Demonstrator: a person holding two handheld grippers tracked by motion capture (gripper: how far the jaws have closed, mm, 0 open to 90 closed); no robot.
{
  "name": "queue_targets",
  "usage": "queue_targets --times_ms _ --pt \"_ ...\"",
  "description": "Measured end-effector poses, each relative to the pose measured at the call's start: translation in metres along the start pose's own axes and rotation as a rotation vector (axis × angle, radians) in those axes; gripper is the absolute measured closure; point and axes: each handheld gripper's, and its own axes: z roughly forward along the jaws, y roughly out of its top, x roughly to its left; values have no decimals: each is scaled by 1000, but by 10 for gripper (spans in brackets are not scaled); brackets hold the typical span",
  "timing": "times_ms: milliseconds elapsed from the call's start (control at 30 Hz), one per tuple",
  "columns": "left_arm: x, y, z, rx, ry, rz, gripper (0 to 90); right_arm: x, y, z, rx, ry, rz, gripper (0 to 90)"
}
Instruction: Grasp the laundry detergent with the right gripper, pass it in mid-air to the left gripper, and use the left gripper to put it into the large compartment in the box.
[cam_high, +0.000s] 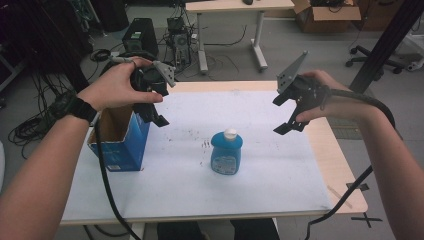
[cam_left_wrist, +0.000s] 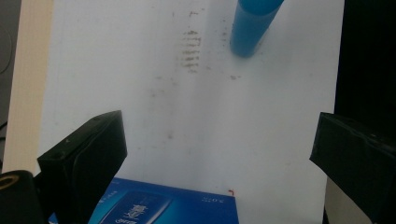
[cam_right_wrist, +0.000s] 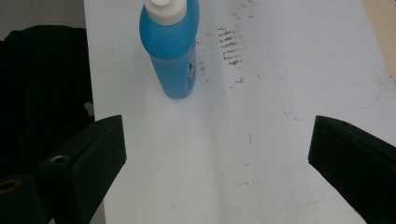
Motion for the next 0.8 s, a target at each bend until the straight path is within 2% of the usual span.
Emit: queue_targets --times_ms 100,300,433,567,700,800 --pt "-1 0 -2 -3 -1 6 38 1 1 0 -9 -11 -5 40" --pt "-1 0 -3 5 2 3 38 5 3 -4 -60 -13 -18 39" --pt "-2 0 -3 4 -1 4 38 7 1 -5 -101 -12 -15 39" --pt "-3 -1 -3 0 -1 0 38 7 -2 -3 -117 -22 -11 41" --pt "-2 -2 -1 4 -5 -8 38 7 -6 0 -184 -24 1 40" --pt "-2 -2 1 1 -7 -6 38 8 -9 3 -213 -23 0 38"
